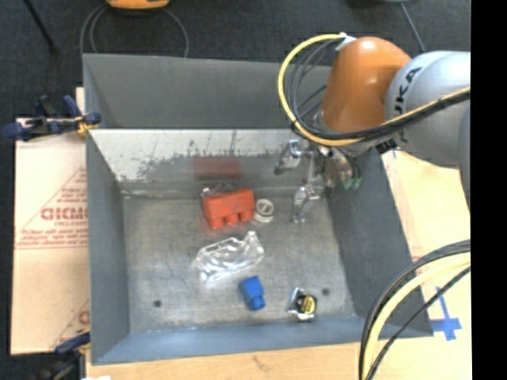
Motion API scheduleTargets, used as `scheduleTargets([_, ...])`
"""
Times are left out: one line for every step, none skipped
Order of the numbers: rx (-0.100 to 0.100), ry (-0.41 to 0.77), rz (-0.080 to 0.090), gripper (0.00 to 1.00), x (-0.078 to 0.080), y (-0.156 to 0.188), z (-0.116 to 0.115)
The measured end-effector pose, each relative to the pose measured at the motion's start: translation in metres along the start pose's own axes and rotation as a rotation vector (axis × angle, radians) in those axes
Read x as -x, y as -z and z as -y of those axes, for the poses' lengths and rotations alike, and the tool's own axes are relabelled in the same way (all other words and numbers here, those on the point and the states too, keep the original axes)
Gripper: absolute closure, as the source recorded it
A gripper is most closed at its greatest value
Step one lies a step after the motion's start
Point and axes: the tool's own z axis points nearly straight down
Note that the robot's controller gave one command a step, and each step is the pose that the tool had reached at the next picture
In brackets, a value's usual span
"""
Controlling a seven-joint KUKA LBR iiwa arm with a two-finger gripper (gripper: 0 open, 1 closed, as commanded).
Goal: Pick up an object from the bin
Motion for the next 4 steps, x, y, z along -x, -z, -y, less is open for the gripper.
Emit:
scheduleTargets([-0.002,0.208,0.001,0.00,0.013,-0.079,-0.077])
scheduleTargets([-0.002,0.206,0.008,1.00,0.014,-0.076,-0.076])
scheduleTargets([-0.002,0.207,0.003,0.00,0.013,-0.078,-0.076])
scheduleTargets([0.002,0.076,-0.007,0.00,-0.009,-0.069,-0.089])
